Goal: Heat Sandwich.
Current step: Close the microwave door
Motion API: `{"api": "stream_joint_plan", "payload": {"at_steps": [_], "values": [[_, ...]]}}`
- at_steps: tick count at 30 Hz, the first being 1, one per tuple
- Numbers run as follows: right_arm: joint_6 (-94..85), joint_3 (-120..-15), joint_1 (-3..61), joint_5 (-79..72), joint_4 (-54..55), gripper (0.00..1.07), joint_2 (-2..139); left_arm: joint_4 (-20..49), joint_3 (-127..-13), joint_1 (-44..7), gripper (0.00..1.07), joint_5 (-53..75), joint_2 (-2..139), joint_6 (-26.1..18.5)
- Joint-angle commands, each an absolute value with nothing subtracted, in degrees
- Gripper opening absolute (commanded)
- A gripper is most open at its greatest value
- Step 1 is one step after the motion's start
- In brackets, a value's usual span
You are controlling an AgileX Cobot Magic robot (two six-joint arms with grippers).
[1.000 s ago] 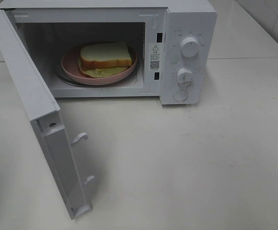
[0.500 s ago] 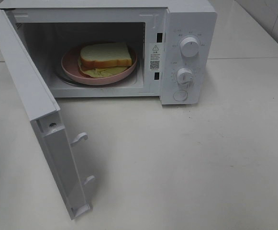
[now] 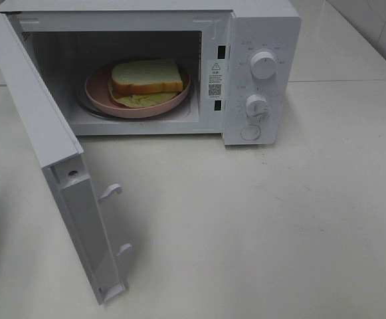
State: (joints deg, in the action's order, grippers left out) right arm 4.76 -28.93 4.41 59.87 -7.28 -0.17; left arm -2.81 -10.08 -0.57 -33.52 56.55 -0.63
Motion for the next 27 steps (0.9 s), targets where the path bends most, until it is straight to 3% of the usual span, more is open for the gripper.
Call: {"api": "stream_joint_plan", "payload": {"at_steps": [1,5,16,23,27], "values": [[4.47,-28.88,3.95,59.47,-7.22,0.76,-1.78,-7.1,-9.97,-1.95,0.0,-37.76,60.22,2.64],[4.47,-28.88,3.95,59.47,-7.22,0.76,-1.78,-12.26,-10.08,-4.35,0.0,-45.89,67.49,6.53],[4.53,-28.88,3.95,59.47,-7.22,0.76,-1.78,-14.44,-13.35,-12.72,0.0,-51.57,78.95,7.05],[4.53,-28.88,3.95,59.47,-7.22,0.76,-1.78,-6.7,-15.13,-20.8,0.0,-51.62,82.33,6.53],[4.53,-28.88,3.95,59.47,-7.22,0.76,-1.78,-0.46,-16.21,-25.61,0.0,-51.74,83.77,2.92]]}}
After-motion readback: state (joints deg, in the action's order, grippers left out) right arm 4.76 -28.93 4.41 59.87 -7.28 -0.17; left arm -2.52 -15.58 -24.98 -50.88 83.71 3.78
